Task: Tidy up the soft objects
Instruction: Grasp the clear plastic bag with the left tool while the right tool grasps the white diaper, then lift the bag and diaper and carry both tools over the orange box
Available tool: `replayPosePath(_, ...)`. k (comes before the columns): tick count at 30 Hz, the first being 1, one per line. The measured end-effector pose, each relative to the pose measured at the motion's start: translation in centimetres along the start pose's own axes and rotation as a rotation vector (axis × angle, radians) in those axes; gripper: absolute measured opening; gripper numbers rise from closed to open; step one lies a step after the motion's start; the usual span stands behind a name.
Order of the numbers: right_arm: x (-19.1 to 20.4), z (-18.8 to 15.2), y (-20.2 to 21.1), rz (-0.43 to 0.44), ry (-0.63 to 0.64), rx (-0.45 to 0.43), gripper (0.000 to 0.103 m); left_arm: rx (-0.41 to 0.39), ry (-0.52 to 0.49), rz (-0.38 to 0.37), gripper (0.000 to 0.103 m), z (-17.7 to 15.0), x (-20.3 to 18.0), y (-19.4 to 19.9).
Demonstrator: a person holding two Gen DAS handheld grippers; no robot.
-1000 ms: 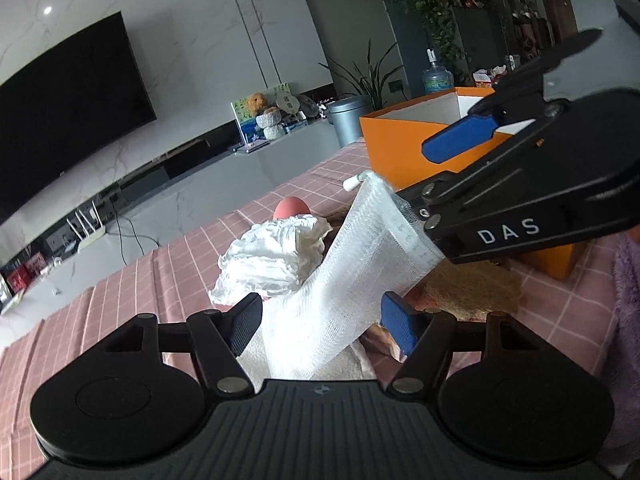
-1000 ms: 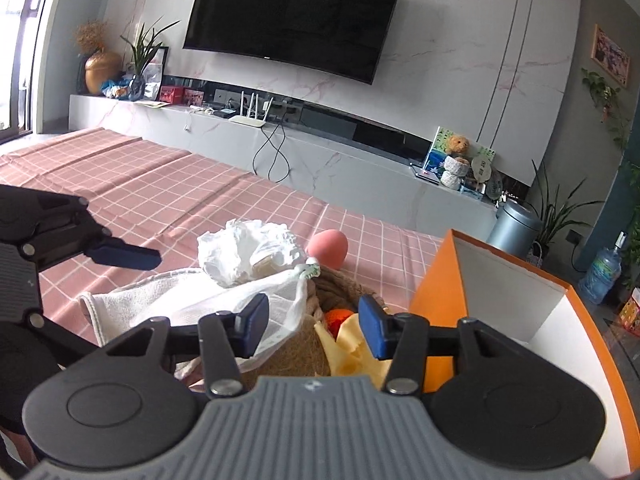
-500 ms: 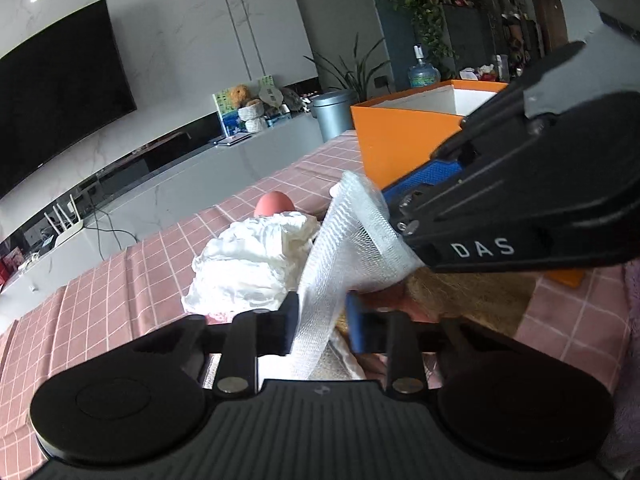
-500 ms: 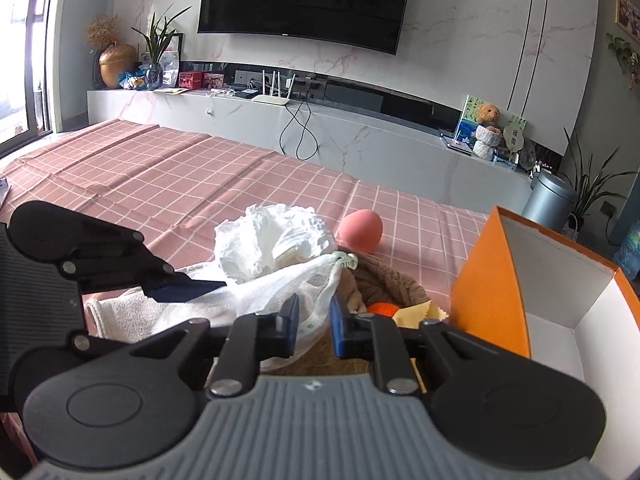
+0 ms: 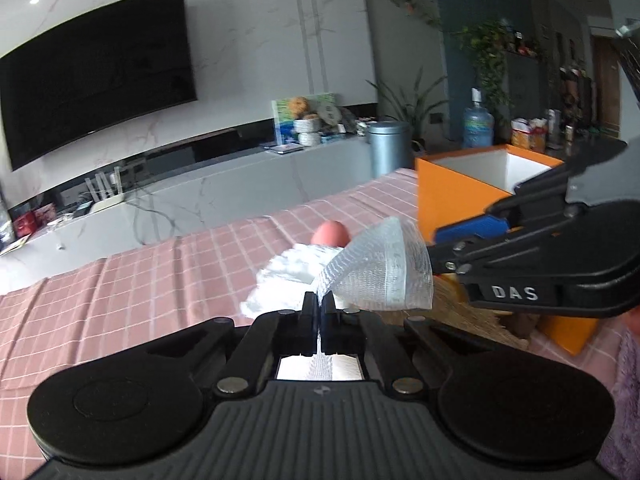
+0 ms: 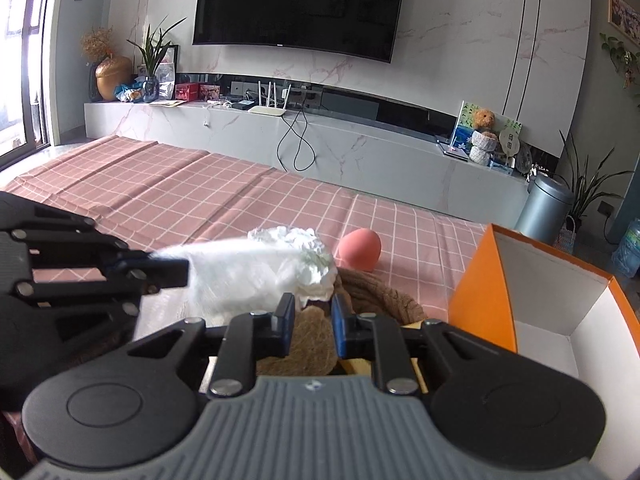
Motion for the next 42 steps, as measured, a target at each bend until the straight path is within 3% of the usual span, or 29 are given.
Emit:
replayPosePath(6, 0.7, 1.6, -2.2, 0.047, 0.012, 0.015, 0.047, 0.007, 0.103, 0.121, 0.001, 1.4, 4.2, -0.4)
replayPosePath(9, 1.6, 2.0, -4.5, 0.087, 0.031, 0.049, 0.073, 0.048, 0.148, 0.171, 0.001, 1.1, 6.1, -1.5)
replayPosePath(10, 1.9, 2.2, -5.3, 0.107, 0.034, 0.064, 0.086, 0.059, 0.174, 0.178, 0.001, 0.8, 6.6, -1.8)
replayPosePath(16, 2.2, 2.1, -11.1, 0.113, 0.052, 0.193, 0.098, 0.100, 0.232, 0.197, 0.001, -0.9, 8.2, -3.3)
replayPosePath(19, 2.2, 1.4, -13.8, 0.129, 0.047, 0.293, 0.098, 0.110, 0.254, 0.198, 0.001, -1.7, 8.5, -3.5)
replayPosePath(22, 2.5, 0.9, -14.6, 0.127, 0.071, 0.309, 0.095, 0.120, 0.260, 0.192, 0.001, -2.3, 8.4, -3.5)
replayPosePath(24, 2.6, 0.9, -14.6, 0.116, 0.089, 0.303, 0.085, 0.124, 0.261, 0.190, 0.001, -2.5, 8.5, -3.6)
replayPosePath(26, 2.6, 0.8, -14.6, 0.113, 0.090, 0.303, 0.062, 0.126, 0.266, 0.187, 0.001, -2.6, 8.4, -3.6)
replayPosePath(29, 2.4, 0.5, -14.3, 0.125, 0.095, 0.317, 0.043, 0.126, 0.263, 0.181, 0.001, -2.6, 8.1, -3.4)
replayPosePath(32, 2.3, 0.9, -13.9, 0.130, 0.094, 0.294, 0.031, 0.125, 0.262, 0.179, 0.001, -2.5, 7.9, -3.4)
replayPosePath(42, -1.6, 5.3, -8.7, 0.140, -0.062, 0.135, 0.028, 0.067, 0.255, 0.203, 0.001, -0.4, 7.3, -1.5)
Point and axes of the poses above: each gripper's, at about its wrist camera, not at the fingertips, and y roughly against the way its jaws point, x to its left, z to its top, the point moved 3 cm from there along -y, roughly the way its jaws point, and after that the axes turned 14 degrees about -x, right-handed, at the moved point
